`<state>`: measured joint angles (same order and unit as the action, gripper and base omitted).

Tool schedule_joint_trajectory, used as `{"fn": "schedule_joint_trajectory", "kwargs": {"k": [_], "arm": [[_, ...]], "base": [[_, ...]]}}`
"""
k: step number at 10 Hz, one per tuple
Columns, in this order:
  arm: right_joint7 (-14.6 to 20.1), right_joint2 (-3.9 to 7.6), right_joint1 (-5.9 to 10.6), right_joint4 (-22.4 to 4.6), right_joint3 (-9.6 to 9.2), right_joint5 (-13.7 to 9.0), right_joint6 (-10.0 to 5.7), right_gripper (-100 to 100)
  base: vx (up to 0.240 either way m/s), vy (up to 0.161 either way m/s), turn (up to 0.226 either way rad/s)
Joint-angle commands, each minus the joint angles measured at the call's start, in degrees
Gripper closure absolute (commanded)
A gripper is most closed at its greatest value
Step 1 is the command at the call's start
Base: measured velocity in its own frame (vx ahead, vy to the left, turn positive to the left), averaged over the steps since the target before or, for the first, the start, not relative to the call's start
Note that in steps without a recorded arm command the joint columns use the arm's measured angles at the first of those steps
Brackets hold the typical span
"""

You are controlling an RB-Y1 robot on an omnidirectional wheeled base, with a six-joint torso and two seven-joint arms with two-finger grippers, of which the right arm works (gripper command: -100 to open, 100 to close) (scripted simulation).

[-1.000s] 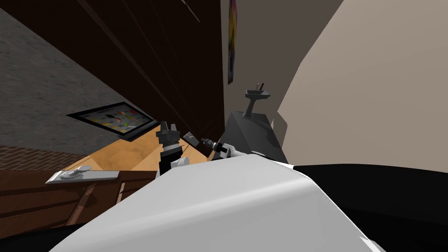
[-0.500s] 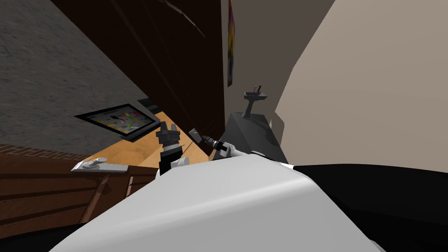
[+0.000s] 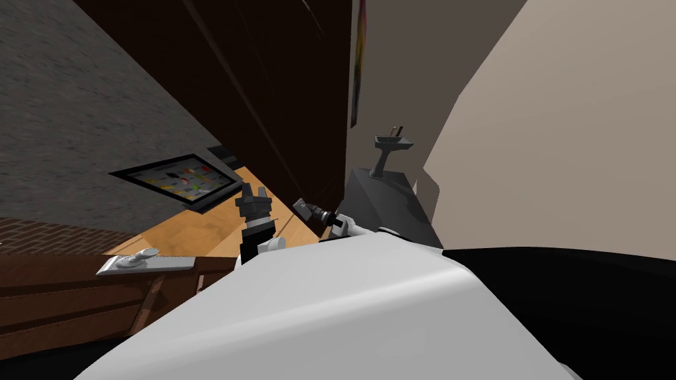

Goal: Push the door open

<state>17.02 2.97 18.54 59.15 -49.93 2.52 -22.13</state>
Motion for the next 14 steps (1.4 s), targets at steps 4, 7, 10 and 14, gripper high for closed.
{"fn": "schedule_joint_trajectory", "kwargs": {"k": [4, 7, 10, 14], "arm": [[-0.3, -0.92, 0.03, -0.3, 0.42, 0.1, -0.02, 100], [-0.3, -0.92, 0.03, -0.3, 0.42, 0.1, -0.02, 100], [-0.3, -0.51, -0.75, 0.2, 0.76, 0.7, 0.28, 100], [-0.1, 0.15, -2.76, 1.9, 1.72, 2.5, 0.81, 100]], "base": [[0.067, 0.108, 0.014], [-0.017, -0.024, 0.005], [0.007, 0.039, -0.030], [0.068, 0.172, -0.090]]}}
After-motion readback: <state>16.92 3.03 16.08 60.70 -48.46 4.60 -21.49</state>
